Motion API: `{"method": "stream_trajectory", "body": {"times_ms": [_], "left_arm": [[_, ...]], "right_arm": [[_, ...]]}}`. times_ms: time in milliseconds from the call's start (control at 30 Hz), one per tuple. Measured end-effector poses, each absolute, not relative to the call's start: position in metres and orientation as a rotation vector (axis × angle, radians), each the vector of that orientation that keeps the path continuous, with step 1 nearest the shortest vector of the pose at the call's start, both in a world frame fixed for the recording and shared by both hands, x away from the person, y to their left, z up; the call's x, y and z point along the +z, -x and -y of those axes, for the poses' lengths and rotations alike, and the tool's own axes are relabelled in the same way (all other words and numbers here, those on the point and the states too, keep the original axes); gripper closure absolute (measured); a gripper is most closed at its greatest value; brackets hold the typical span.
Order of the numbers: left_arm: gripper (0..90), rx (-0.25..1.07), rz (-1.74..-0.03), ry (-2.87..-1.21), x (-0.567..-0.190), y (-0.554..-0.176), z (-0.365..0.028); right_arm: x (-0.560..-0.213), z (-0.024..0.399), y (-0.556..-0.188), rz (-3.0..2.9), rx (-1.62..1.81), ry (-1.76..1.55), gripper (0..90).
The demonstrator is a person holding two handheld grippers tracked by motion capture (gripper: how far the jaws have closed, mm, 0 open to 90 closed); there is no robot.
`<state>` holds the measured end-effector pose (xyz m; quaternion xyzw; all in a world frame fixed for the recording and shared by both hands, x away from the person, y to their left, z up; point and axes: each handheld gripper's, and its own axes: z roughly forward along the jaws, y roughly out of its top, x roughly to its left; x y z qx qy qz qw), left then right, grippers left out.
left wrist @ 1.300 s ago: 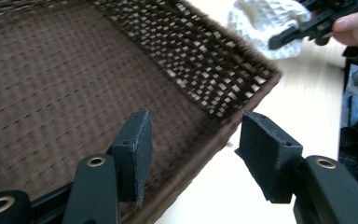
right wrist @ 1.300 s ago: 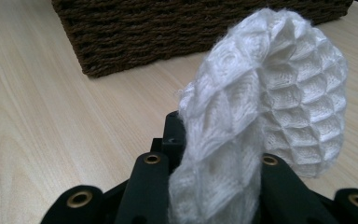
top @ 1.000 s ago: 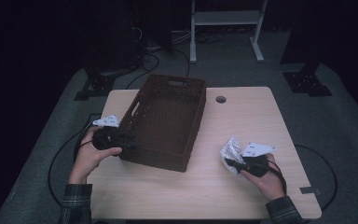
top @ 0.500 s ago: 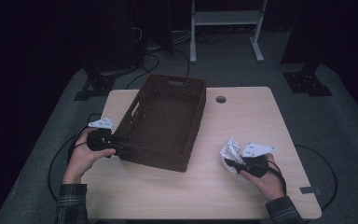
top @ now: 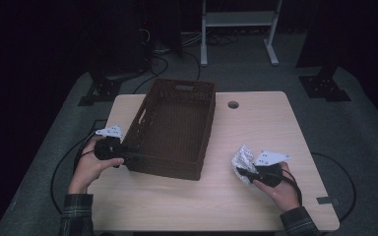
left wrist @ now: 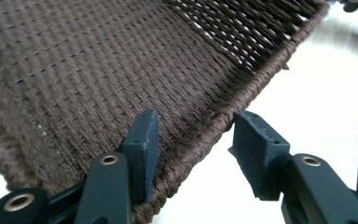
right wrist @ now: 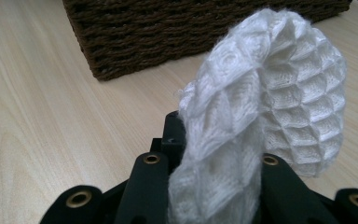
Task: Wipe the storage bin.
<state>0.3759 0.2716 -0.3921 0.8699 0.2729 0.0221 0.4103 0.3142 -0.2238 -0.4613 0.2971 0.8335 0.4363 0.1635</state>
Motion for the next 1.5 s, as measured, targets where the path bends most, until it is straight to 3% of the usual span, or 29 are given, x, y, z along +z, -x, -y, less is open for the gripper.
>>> {"method": "stream_trajectory", "body": {"times_ms": [367,733,1500], "left_arm": [[66.3,-0.027,-0.557,-2.255,-0.391,-0.371,-0.24],[74.5,-0.054,-0.476,-2.287,-0.393,-0.366,-0.208],[76.3,-0.067,-0.463,-2.293,-0.39,-0.359,-0.123]], "right_arm": [[-0.461,0.224,-0.314,-2.371,1.247,-0.847,74.5],[-0.461,0.225,-0.314,-2.369,1.247,-0.851,74.5],[-0.461,0.226,-0.315,-2.368,1.246,-0.853,74.5]]}}
